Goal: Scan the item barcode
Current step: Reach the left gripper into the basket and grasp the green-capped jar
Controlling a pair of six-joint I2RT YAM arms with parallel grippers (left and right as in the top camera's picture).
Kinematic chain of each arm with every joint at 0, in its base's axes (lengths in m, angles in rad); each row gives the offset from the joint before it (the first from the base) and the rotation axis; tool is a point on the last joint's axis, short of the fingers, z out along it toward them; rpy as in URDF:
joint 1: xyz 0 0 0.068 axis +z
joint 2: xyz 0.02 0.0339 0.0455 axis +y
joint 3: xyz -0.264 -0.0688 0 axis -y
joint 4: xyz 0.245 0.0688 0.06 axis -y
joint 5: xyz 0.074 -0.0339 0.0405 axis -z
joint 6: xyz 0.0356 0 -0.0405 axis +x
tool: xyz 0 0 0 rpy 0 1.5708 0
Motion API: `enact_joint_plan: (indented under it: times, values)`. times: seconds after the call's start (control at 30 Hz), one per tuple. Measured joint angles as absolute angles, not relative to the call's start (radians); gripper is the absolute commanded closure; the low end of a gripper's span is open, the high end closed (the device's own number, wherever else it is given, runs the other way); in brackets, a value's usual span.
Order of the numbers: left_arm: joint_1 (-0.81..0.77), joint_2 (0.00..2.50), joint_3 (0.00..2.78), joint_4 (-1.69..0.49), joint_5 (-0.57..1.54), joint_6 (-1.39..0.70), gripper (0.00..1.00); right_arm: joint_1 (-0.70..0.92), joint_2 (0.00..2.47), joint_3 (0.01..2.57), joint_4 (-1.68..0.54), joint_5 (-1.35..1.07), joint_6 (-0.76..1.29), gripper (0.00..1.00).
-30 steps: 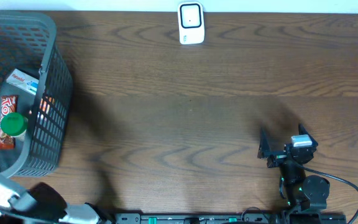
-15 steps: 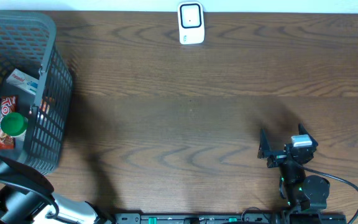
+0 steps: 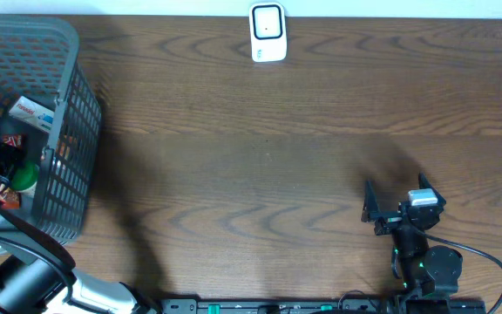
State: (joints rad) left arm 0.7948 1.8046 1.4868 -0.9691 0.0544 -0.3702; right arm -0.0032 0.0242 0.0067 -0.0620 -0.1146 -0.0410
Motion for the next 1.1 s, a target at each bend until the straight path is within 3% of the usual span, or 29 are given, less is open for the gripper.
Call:
enact_joint_plan:
  times: [0.5,0.97,1.07,1.1]
  values:
    - [0.765,1.812,1.487,-0.881,0.106,-0.370,0.13,-0.003,0.024,0.007,-0.062,-0.115,-0.041,0.01]
    - [0.746,1.980,1.485,-0.888,0.061,-0.370,0.15,-0.003,0.024,0.007,-0.062,-0.115,-0.041,0.01]
    - [0.746,1.980,1.485,-0.890,0.057,-0.366,0.35,-0.003,0.024,0.007,-0.062,-0.115,-0.041,0.01]
    - [0.746,1.980,1.485,-0.894,0.050,-0.369,0.37,-0.003,0.024,0.007,-0.062,-0.115,-0.041,0.01]
